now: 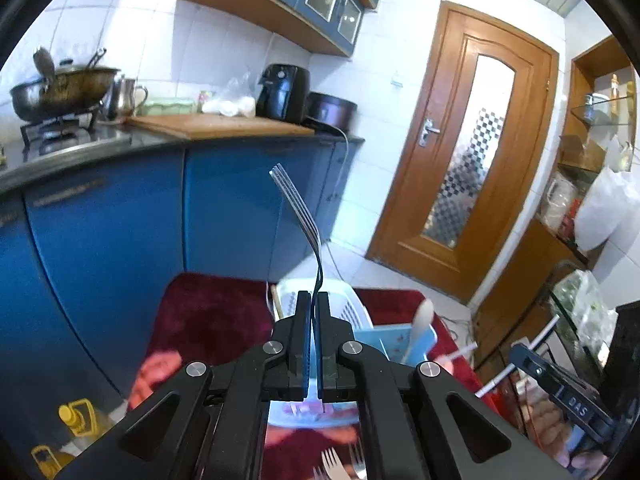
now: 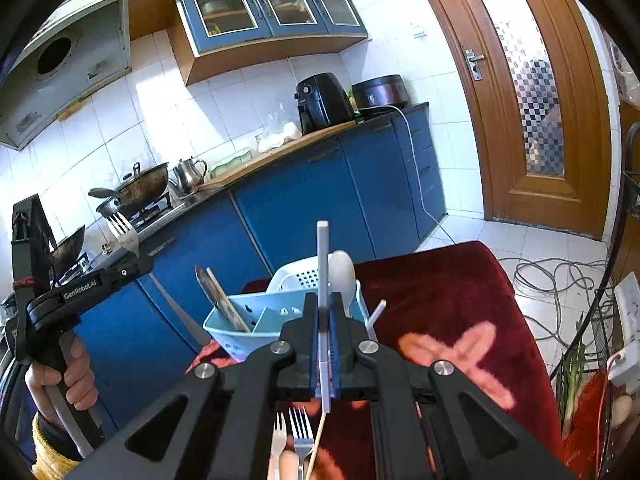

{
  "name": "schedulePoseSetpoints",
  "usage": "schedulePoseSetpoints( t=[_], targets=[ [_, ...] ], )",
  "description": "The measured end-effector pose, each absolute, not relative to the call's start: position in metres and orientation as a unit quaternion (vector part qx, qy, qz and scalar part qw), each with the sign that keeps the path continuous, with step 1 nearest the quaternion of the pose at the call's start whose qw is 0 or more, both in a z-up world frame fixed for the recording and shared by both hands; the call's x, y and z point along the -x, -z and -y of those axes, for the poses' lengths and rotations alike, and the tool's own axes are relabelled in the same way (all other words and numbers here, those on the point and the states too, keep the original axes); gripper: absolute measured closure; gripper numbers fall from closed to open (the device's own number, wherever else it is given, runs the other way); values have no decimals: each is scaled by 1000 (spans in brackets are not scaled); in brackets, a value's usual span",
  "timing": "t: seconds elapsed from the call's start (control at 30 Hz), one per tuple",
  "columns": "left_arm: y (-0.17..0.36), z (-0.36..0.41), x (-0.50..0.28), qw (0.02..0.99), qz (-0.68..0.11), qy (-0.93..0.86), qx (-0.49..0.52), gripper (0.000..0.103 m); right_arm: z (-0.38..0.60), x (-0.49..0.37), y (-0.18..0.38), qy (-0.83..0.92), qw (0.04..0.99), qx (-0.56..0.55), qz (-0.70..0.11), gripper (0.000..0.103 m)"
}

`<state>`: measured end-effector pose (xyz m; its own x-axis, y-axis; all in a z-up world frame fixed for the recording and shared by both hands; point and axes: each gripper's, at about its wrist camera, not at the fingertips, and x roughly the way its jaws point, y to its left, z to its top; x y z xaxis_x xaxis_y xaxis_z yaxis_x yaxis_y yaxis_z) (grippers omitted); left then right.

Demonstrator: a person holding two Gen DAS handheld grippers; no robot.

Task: Organize utensils
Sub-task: 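Carry the fork and chopstick with both tools down into the blue box, then open both tools to release the fork and chopstick in the box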

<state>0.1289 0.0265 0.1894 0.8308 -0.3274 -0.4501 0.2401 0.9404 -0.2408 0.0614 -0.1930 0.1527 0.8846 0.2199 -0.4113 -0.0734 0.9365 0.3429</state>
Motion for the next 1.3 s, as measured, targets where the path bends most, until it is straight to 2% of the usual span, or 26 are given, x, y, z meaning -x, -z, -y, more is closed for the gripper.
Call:
schedulePoseSetpoints(
  t=[0.2,0.47,1.3],
  targets=[
    [-193,-26,-144,960,-232,134,85,102,193,-77,-165,-68,965,-145,-210,97],
    [-173,-21,-168,957,-251,125,79,102,182,-104,-170,-51,973,-118,-191,97],
    [-100,8,-191,935,-319,139,64,102,166,-154,-97,-68,947,-110,-293,96]
  ],
)
